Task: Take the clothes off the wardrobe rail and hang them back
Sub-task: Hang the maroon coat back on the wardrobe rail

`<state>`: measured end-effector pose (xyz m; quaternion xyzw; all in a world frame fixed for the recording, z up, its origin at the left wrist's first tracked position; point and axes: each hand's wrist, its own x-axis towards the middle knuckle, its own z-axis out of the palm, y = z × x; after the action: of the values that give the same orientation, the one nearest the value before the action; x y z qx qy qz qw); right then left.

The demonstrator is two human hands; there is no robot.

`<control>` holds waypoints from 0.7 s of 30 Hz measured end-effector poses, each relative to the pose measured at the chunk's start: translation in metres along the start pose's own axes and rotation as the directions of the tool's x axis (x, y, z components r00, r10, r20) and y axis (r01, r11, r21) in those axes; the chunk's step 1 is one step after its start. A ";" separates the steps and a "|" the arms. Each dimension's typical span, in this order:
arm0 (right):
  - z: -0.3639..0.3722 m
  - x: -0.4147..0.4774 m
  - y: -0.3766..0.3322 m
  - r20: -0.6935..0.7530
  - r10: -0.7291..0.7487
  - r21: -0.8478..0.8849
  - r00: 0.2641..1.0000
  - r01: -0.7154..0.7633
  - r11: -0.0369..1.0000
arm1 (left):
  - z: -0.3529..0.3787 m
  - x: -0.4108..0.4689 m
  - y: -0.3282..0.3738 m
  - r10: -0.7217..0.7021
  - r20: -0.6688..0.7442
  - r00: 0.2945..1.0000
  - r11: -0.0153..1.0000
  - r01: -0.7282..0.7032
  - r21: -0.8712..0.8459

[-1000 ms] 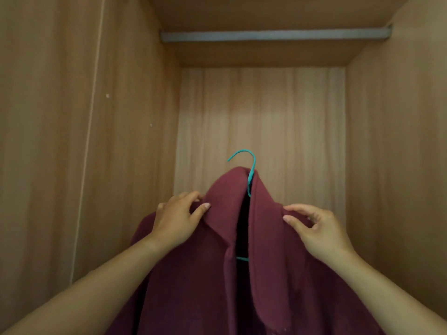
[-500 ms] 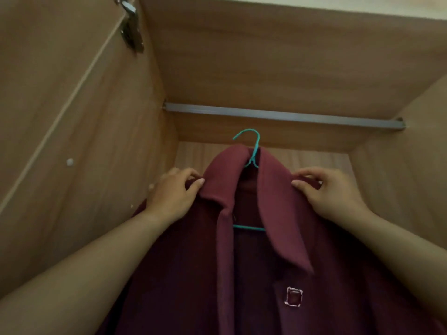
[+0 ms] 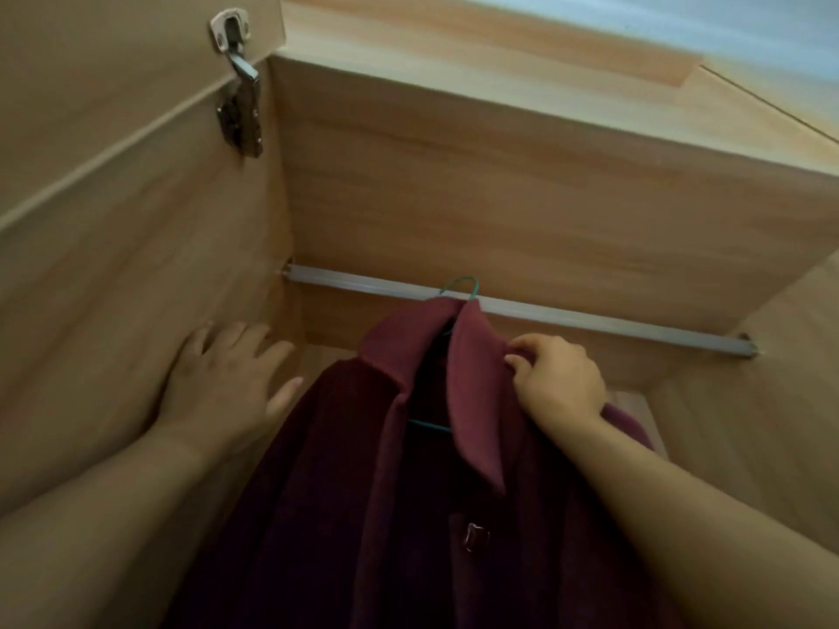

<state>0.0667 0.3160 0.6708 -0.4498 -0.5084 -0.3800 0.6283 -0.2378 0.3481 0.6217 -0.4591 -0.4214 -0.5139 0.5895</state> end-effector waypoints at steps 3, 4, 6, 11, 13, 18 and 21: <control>0.012 0.022 -0.008 -0.027 0.036 -0.006 0.999 -0.036 0.999 | 0.014 0.005 -0.010 0.037 -0.031 0.999 0.998 -0.036 0.045; 0.016 0.028 -0.011 -0.030 0.040 -0.012 0.999 -0.040 0.999 | 0.017 0.004 -0.012 0.046 -0.029 0.999 0.997 -0.044 0.061; 0.025 0.037 -0.015 -0.023 0.047 -0.021 0.999 -0.047 0.999 | 0.022 0.003 -0.014 0.060 -0.013 0.998 0.995 -0.059 0.081; 0.056 0.028 -0.016 0.069 -0.016 -0.107 0.997 0.024 0.994 | 0.020 0.003 -0.014 0.024 0.051 0.998 0.997 -0.027 0.068; 0.061 0.020 -0.017 0.078 -0.038 -0.110 0.996 0.047 0.993 | 0.018 0.002 -0.013 0.029 0.068 0.997 0.997 -0.034 0.075; 0.048 0.017 -0.025 0.073 -0.034 -0.067 0.997 0.039 0.997 | 0.014 0.001 -0.011 0.031 0.090 0.995 0.998 -0.037 0.060; 0.041 0.015 -0.027 0.094 -0.039 -0.043 0.995 0.043 0.998 | 0.011 0.000 -0.011 0.029 0.096 0.995 0.999 -0.031 0.022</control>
<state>0.0323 0.3463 0.6933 -0.4706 -0.5377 -0.3825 0.5857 -0.2487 0.3578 0.6252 -0.4827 -0.4483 -0.4775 0.5815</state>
